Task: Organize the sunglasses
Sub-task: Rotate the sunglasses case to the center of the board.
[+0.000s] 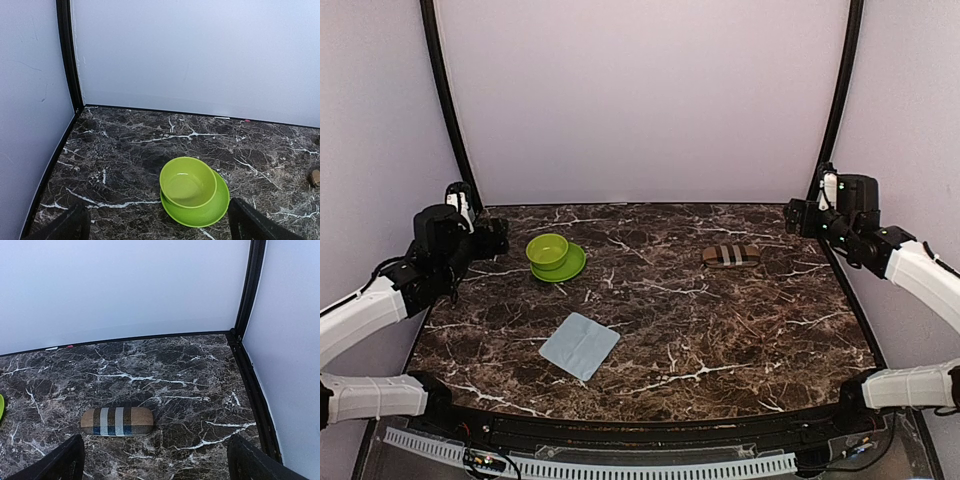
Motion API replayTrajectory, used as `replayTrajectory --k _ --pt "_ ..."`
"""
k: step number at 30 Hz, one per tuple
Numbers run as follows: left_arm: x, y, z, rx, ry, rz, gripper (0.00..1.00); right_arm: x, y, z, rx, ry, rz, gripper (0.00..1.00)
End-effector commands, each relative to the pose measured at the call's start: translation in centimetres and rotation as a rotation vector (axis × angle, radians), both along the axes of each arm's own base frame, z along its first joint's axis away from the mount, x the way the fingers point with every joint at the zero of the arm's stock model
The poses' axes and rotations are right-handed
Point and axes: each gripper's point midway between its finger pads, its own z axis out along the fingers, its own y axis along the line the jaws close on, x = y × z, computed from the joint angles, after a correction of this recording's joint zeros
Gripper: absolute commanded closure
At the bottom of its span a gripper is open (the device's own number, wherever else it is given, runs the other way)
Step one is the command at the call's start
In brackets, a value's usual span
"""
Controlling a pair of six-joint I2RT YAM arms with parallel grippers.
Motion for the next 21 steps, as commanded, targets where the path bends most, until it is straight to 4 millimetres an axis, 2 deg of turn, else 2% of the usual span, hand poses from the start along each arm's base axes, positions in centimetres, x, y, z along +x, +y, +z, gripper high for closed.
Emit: replayTrajectory --k 1,13,18,21 --pt "-0.3 0.0 0.2 -0.019 -0.021 0.0 0.02 0.1 0.4 2.0 0.007 -0.066 0.021 0.01" --pt "-0.6 -0.5 0.4 -0.05 -0.024 -0.026 0.02 0.0 0.3 1.3 0.003 -0.042 0.012 0.0" --pt "-0.5 -0.8 0.2 -0.073 -0.028 -0.037 0.02 0.8 -0.4 0.1 -0.018 0.008 -0.047 0.01" --pt "-0.4 -1.1 0.3 -0.086 -0.025 -0.052 0.03 1.9 0.5 -1.5 -0.032 0.069 -0.007 0.01"
